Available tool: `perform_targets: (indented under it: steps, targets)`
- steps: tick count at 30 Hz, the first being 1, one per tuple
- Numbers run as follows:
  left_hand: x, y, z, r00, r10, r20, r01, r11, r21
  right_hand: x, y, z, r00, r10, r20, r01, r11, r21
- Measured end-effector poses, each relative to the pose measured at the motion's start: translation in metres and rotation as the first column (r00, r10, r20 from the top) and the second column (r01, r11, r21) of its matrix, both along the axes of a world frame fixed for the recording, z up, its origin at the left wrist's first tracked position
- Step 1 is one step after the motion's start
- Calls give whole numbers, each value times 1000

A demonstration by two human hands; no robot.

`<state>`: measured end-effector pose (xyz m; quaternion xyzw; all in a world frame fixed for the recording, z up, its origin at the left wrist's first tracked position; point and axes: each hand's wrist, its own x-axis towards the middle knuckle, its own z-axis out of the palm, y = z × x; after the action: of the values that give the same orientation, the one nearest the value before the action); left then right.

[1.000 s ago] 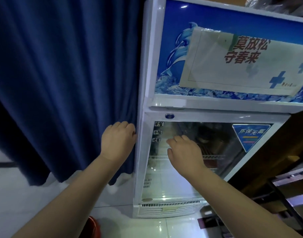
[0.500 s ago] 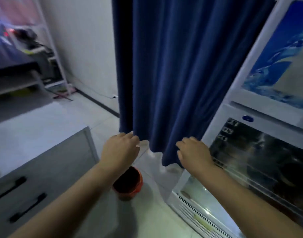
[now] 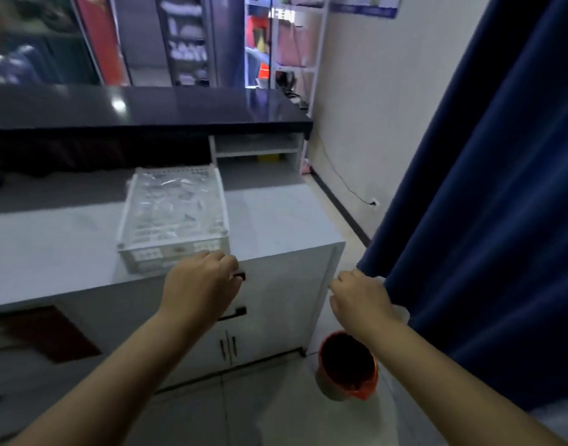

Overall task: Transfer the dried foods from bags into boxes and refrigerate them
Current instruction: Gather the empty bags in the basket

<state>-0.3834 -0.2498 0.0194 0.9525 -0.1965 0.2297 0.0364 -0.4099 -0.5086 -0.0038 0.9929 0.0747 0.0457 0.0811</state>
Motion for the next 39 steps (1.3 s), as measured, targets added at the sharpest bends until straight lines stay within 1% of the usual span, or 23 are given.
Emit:
perform_targets:
  steps: [6,8,10,12,14,17,22,25,27,29,31,33,35,39]
  targets:
    - [48,99,-2,989,149,8,-148,986,-79,83,100,1,990,132,47,-131,991,-18]
    - [68,128,-7,984,179,-2,-178,979,-99,106,127,0,986,145,77,-144,989,-11]
    - [86,152,-11,980,198,-15,-199,974,-111,127,151,2,988,143,59,-144,990,14]
    - [103,169,-14,976,218,-28,-220,969,-117,147,171,5,985,159,73,-161,986,33]
    - [120,182,-17,972,230,-46,-234,964,-127,165,186,4,984,172,46,-176,981,81]
    - [143,192,-22,971,226,-75,-235,962,-140,194,200,2,986,168,14,-169,981,95]
    - [185,190,-33,962,244,-125,-263,950,-168,253,204,-6,987,154,55,-161,977,139]
    - [211,181,-37,947,283,-151,-307,938,-164,291,206,-8,984,155,82,-168,966,194]
    - [228,171,-37,924,316,-215,-357,915,-187,315,210,-9,984,162,71,-174,958,229]
    - [247,159,-38,874,342,-346,-423,885,-194,338,215,-12,985,173,22,-173,957,234]
    - [263,147,-40,796,346,-497,-498,841,-213,358,219,-17,979,198,-54,-184,962,200]
    - [276,139,-44,721,336,-606,-569,786,-241,373,222,-23,968,223,-117,-197,960,201]
    - [285,135,-48,676,323,-663,-612,747,-260,384,221,-28,953,255,-164,-205,941,271]
    - [292,138,-46,653,290,-700,-671,651,-356,399,211,-29,921,330,-205,-194,847,495]
